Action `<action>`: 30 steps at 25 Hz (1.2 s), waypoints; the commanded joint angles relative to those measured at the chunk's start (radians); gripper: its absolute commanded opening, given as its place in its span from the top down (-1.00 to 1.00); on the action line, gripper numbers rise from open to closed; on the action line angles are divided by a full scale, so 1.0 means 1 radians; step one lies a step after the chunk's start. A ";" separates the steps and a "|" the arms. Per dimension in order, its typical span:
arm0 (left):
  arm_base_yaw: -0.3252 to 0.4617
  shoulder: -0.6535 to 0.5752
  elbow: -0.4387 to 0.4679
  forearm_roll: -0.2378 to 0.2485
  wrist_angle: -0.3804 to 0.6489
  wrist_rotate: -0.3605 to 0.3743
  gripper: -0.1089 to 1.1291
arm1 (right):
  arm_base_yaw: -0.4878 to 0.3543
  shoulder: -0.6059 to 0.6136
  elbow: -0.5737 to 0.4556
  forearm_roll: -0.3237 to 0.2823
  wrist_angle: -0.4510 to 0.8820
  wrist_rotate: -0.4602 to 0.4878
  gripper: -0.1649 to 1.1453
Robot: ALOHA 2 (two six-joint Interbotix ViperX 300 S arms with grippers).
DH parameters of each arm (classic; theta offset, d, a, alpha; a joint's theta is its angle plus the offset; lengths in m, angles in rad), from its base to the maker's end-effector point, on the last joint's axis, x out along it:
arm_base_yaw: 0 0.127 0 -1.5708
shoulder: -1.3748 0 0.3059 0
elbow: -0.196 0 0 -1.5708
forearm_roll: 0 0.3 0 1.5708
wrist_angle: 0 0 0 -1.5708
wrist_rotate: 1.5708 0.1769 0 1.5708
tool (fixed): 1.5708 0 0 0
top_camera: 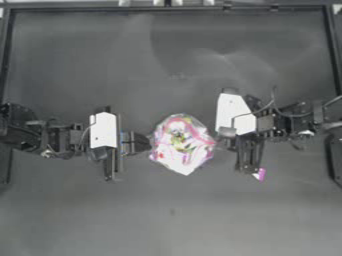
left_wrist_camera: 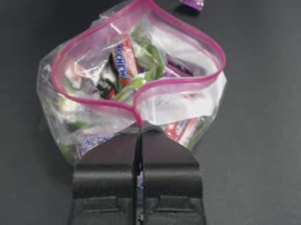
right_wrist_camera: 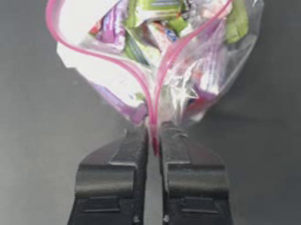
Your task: Put candy in bag
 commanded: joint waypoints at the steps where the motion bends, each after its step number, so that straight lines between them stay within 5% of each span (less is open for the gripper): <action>1: -0.002 -0.015 -0.017 0.000 -0.005 0.002 0.71 | -0.003 -0.014 -0.009 0.009 -0.021 0.002 0.10; 11: -0.002 -0.015 -0.015 0.000 -0.006 0.002 0.71 | -0.029 -0.012 -0.002 0.025 -0.038 0.002 -0.69; 22: -0.002 -0.015 -0.015 0.000 -0.006 0.002 0.71 | -0.087 -0.084 0.041 0.017 0.041 -0.002 -0.75; 30: -0.002 -0.015 -0.015 0.000 -0.009 0.003 0.71 | -0.043 -0.186 0.067 0.087 0.175 0.005 -0.75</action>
